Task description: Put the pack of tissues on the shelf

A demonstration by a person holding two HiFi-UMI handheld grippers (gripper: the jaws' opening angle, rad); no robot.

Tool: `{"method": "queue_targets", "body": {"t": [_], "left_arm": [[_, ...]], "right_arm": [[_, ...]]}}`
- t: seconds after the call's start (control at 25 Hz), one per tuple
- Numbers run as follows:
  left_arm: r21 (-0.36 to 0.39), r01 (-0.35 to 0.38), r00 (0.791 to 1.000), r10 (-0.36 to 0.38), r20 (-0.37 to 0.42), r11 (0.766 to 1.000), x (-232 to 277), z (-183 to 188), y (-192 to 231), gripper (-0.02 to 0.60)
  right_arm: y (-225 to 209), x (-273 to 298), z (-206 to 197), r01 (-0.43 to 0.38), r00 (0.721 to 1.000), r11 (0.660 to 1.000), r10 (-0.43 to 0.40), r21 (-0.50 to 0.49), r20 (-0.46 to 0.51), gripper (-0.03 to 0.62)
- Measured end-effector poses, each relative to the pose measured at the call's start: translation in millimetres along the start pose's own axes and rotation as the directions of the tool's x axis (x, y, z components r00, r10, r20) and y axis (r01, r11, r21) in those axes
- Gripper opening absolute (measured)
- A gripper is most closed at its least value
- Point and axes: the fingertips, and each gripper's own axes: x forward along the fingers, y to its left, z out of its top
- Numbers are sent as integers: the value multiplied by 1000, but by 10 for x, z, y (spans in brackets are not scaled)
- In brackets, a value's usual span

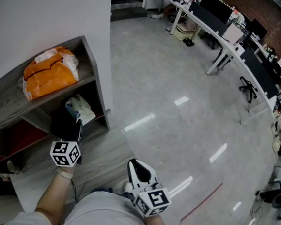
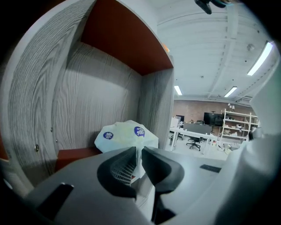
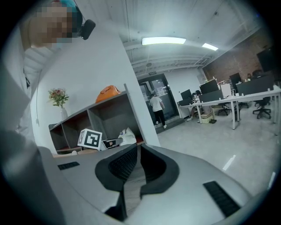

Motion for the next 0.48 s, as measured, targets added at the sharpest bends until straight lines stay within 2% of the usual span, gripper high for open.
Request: {"method": "queue_targets", "body": {"t": [0.08, 0.24, 0.48], "left_arm": [[0, 0, 1000, 0, -4, 1000, 7, -16, 14, 32], [-3, 0, 1000, 0, -15, 1000, 3, -35, 20, 93], [-7, -11, 1000, 11, -17, 1000, -85, 8, 7, 140]], "right_arm": [[8, 8, -10, 0, 1000, 1000, 0, 1, 1, 35], [22, 12, -14, -4, 1000, 1000, 4, 1, 2, 35], [31, -2, 20, -18, 1000, 1000, 18, 4, 11, 35]]}}
